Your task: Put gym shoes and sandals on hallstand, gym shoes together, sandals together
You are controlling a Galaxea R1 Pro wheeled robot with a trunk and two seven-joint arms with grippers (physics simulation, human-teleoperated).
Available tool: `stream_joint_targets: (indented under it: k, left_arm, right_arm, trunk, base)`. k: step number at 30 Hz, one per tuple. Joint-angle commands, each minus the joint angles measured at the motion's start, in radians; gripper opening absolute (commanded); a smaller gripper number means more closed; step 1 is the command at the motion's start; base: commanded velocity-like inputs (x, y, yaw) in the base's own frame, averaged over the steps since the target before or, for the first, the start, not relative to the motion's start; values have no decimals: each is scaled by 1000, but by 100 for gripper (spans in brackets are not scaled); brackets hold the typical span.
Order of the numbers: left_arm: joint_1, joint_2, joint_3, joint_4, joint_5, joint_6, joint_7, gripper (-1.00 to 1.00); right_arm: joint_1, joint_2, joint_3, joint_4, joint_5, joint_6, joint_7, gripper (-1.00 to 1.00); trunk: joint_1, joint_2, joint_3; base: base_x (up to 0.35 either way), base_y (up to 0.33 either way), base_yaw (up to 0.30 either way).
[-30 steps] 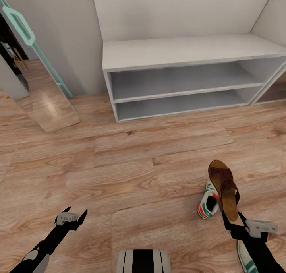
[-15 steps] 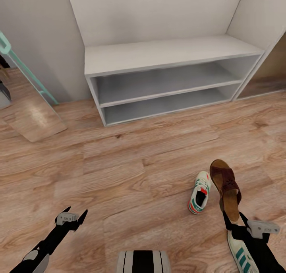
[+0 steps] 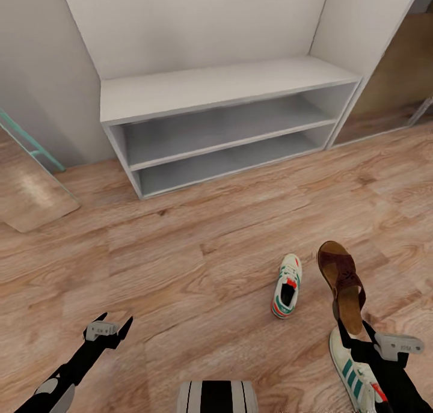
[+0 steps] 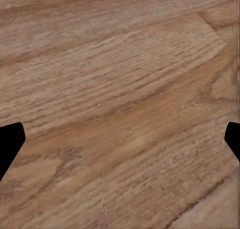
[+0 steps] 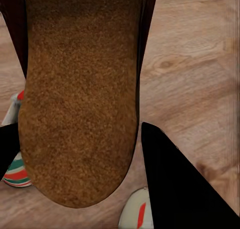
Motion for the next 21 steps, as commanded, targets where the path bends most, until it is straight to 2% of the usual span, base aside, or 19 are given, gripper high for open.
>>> stream_joint_targets:
  k: [1,21]
  left_arm:
    - [0,0,0,0,0,0,0,100]
    - [0,0,0,3,-2,0,0,100]
  right_arm:
    - [0,0,0,0,-4,1,0,-100]
    - [0,0,0,0,-5,0,0,-100]
  trunk:
    - [0,0,1]
    - [0,0,26]
  base:
    - [0,0,-212]
    - [0,0,-212]
